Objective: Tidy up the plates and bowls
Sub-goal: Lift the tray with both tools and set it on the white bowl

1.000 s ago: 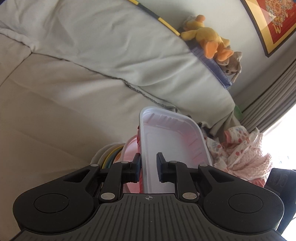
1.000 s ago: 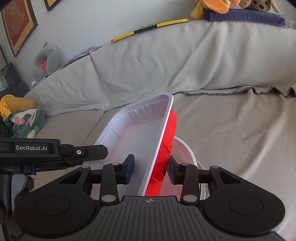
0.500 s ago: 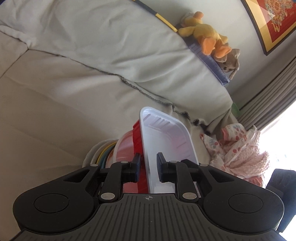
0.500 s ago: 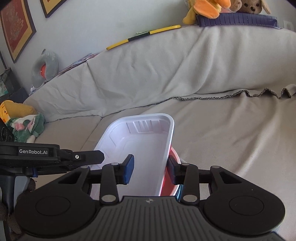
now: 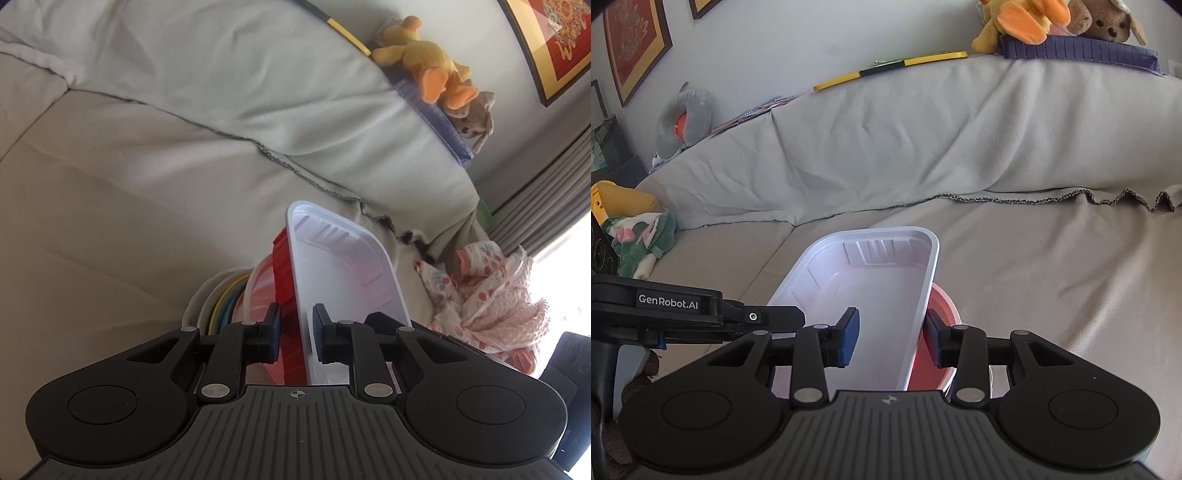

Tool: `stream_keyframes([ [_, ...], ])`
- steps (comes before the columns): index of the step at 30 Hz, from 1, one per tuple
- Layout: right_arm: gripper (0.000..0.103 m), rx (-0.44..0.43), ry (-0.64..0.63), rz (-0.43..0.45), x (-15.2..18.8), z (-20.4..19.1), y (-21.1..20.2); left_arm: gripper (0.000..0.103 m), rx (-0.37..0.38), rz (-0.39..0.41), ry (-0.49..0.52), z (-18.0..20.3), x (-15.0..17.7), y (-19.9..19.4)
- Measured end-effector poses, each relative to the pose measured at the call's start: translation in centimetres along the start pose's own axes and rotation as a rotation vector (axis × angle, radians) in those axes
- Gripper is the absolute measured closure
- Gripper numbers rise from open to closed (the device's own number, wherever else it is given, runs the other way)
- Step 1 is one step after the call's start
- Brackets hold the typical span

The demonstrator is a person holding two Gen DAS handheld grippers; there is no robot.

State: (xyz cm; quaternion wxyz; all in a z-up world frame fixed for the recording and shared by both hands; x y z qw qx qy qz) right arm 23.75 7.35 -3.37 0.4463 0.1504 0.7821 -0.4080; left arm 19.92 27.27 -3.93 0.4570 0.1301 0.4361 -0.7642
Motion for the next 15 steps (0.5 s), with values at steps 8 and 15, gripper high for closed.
stream_keyframes([
  [8, 0.065, 0.023, 0.005, 0.012, 0.0, 0.4, -0.2, 0.083, 0.000, 0.028, 0.005, 0.1, -0.1, -0.9],
  [15, 0.065, 0.043, 0.010, 0.022, 0.2, 0.5, -0.7, 0.083, 0.000, 0.041, 0.007, 0.4, -0.1, -1.5],
])
Point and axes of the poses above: each gripper's, at about its wrist camera, not at the fingertips, and y roughly the way its jaws point, z to its right, x to its underside, the point moved 4 cm from there along y, roughly the way its jaws point, and after that the axes turned 8 degrees about z, right-handed, at the moved point
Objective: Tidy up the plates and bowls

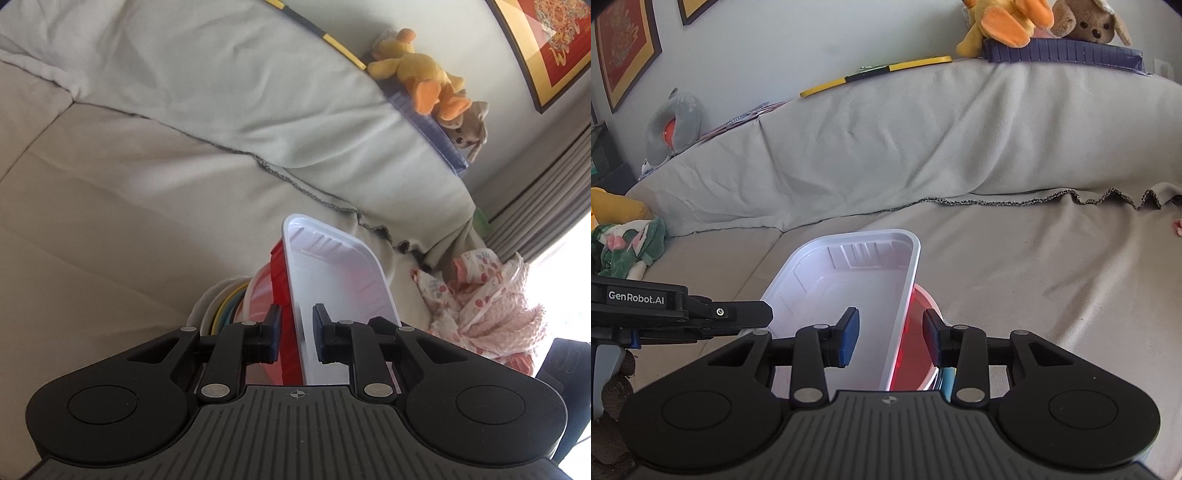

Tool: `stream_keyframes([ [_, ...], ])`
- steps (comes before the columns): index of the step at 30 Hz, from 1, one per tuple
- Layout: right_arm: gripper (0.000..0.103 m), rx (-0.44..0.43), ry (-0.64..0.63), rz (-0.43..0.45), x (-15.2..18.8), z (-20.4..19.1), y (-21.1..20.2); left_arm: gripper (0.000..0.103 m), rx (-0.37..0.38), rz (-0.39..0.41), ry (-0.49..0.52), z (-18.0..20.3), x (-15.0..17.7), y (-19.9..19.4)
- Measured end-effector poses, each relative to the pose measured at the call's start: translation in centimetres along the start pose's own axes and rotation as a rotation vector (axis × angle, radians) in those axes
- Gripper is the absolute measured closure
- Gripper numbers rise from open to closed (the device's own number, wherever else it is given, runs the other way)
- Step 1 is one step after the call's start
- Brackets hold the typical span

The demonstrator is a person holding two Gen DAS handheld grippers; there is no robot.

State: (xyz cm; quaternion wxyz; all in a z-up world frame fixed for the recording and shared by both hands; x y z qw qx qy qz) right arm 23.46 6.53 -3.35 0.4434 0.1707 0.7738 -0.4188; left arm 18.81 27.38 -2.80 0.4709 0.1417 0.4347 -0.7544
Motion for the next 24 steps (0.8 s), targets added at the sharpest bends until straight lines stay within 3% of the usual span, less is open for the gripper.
stream_keyframes([
  [3, 0.065, 0.014, 0.004, 0.007, -0.1, 0.1, -0.4, 0.083, -0.003, 0.017, 0.005, 0.2, -0.1, -0.5],
  [7, 0.065, 0.022, 0.017, 0.047, -0.5, 0.1, -1.8, 0.083, -0.045, 0.115, 0.036, 1.0, -0.2, -2.3],
  [12, 0.065, 0.013, 0.028, 0.136, -0.7, 0.2, -5.8, 0.083, -0.015, 0.222, 0.086, 3.1, 1.1, -5.9],
  [17, 0.057, -0.047, 0.050, 0.167, 0.4, 0.2, -10.4, 0.083, -0.048, 0.260, 0.111, 4.8, 6.5, -9.2],
  [19, 0.048, -0.063, 0.043, 0.153, 1.5, 0.2, -12.0, 0.083, -0.079, 0.248, 0.164, 6.6, 9.0, -10.4],
  [24, 0.043, -0.101, 0.046, 0.074, 6.3, 0.6, -16.0, 0.086, -0.124, 0.217, 0.319, 11.6, 15.7, -13.0],
])
Point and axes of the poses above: each gripper's, at about its wrist camera, not at the fingertips, and y roughly the way its jaws point, z to its right, x to its underside, the point moved 4 cm from there along y, roughly the way its jaws point, and after that the axes turned 8 degrees about z, right-handed, at the moved point
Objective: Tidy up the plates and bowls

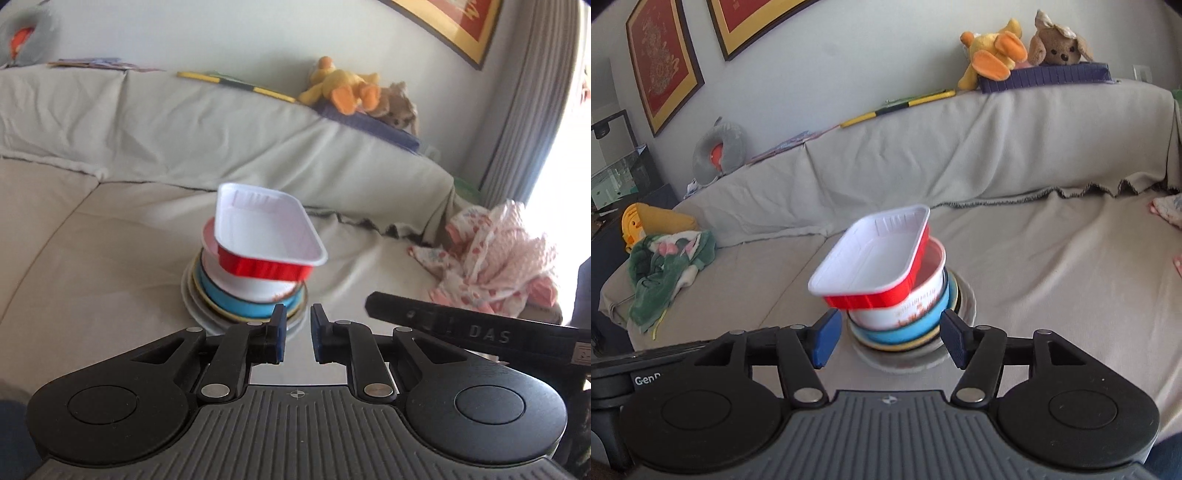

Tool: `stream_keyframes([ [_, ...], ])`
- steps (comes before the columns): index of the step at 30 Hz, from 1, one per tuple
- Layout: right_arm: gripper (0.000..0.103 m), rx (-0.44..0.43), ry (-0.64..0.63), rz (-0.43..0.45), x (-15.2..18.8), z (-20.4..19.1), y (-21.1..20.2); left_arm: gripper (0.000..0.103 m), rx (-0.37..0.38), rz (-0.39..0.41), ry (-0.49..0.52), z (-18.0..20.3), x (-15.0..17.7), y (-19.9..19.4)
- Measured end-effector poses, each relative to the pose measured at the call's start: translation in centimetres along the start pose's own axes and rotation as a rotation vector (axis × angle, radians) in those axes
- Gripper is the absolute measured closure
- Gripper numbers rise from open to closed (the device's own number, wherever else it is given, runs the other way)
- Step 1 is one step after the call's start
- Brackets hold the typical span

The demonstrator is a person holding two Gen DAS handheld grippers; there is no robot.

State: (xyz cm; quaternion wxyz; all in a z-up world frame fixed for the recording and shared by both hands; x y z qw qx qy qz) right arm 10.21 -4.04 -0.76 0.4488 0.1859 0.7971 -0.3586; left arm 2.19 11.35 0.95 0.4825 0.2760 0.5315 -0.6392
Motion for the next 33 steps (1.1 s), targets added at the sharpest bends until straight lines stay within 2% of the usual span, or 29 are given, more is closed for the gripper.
stream_keyframes([
  [3, 0.043, 0.005, 0.003, -0.069, 2.7, 0.4, -1.9, 0.087, 0.006, -0.062, 0.019, 2.2, 2.3, -1.5],
  [5, 0.043, 0.014, 0.000, -0.100, 3.9, 0.7, -3.3, 0.087, -0.006, -0.075, 0.031, 3.1, 2.9, -2.1],
  [9, 0.040, 0.028, -0.011, -0.108, 4.6, 0.8, -5.4, 0.087, -0.128, -0.088, 0.110, 4.5, 3.5, -2.6],
  [10, 0.038, 0.034, -0.010, -0.110, 4.7, 0.9, -5.6, 0.087, -0.140, -0.099, 0.119, 4.6, 3.6, -2.6],
  [13, 0.038, 0.050, 0.014, -0.129, 4.6, 1.6, -5.6, 0.087, -0.115, -0.129, 0.097, 4.7, 3.9, -2.5],
  [20, 0.038, 0.036, -0.010, -0.166, 5.2, 1.2, -5.4, 0.087, -0.134, -0.139, 0.103, 4.6, 4.0, -2.5],
  [33, 0.038, 0.034, -0.028, -0.185, 5.3, 1.0, -5.0, 0.087, -0.122, -0.147, 0.099, 4.5, 4.1, -2.4],
])
Point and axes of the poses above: each gripper's, at about its wrist camera, not at the fingertips, and y roughly the way its jaws point, z to its right, x to its underside, the point moved 4 cm from there along y, roughly the way its jaws point, and after that the axes turned 8 degrees about z, right-handed, at the moved point
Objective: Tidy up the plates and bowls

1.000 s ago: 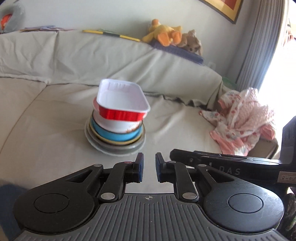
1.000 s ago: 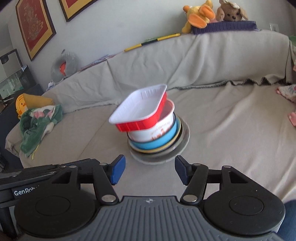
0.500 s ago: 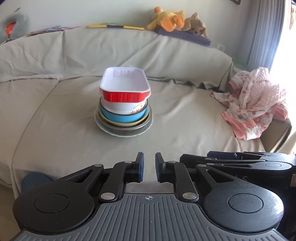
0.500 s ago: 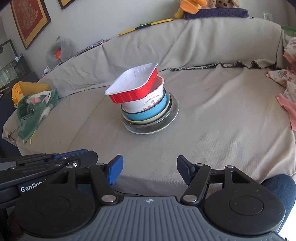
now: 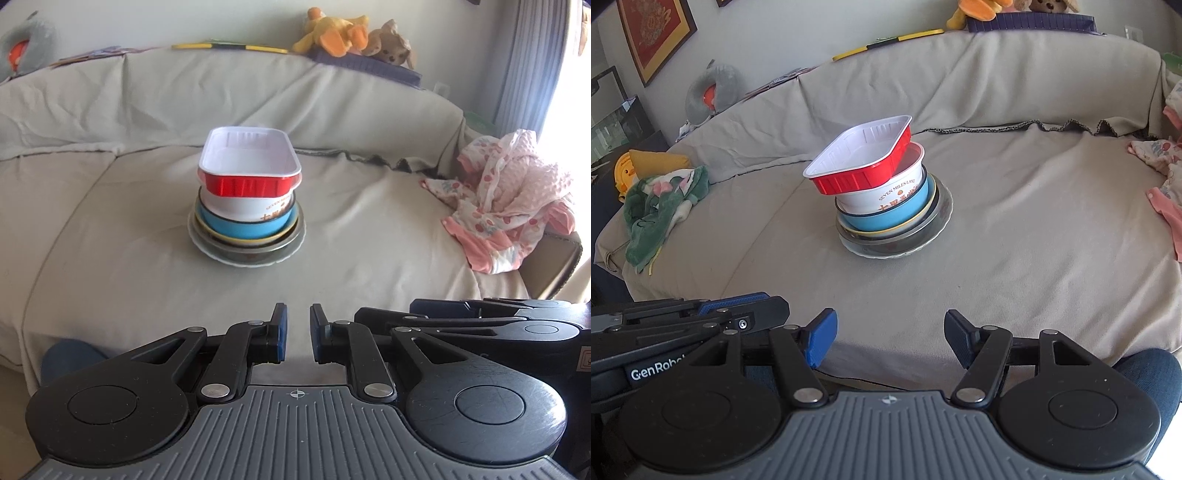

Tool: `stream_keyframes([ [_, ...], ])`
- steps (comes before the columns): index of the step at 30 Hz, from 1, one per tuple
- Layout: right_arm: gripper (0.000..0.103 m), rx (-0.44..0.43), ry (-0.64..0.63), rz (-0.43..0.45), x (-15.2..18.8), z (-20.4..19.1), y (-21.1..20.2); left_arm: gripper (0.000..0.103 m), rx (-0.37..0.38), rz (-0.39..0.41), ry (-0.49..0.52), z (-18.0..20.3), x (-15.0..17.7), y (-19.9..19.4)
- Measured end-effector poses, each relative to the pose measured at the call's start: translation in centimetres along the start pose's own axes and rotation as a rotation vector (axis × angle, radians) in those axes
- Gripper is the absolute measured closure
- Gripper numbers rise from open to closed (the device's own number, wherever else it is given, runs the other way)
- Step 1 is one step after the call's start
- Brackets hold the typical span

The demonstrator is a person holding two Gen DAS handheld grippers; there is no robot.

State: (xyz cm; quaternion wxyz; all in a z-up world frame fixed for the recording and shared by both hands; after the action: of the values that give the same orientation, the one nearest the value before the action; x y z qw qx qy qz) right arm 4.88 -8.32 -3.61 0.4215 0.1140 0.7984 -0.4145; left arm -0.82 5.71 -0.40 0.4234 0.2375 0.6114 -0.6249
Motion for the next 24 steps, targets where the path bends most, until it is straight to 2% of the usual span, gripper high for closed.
stream_keyframes([
  [24, 0.038, 0.000, 0.012, -0.009, 0.23, 0.06, 0.47, 0.088, 0.002, -0.022, -0.008, 0.13, 0.39, 0.51],
])
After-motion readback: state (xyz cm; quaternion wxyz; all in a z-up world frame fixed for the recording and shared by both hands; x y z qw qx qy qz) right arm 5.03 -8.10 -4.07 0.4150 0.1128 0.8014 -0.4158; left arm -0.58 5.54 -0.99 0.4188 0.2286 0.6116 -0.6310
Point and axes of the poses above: each gripper's, at about its wrist camera, not at the fingertips, and y roughly the way its jaws point, z to its right, x to its underside, the point moved 4 cm from there along y, roughly the way its jaws point, and after that the axes turned 8 degrees about z, right-handed, at the moved point
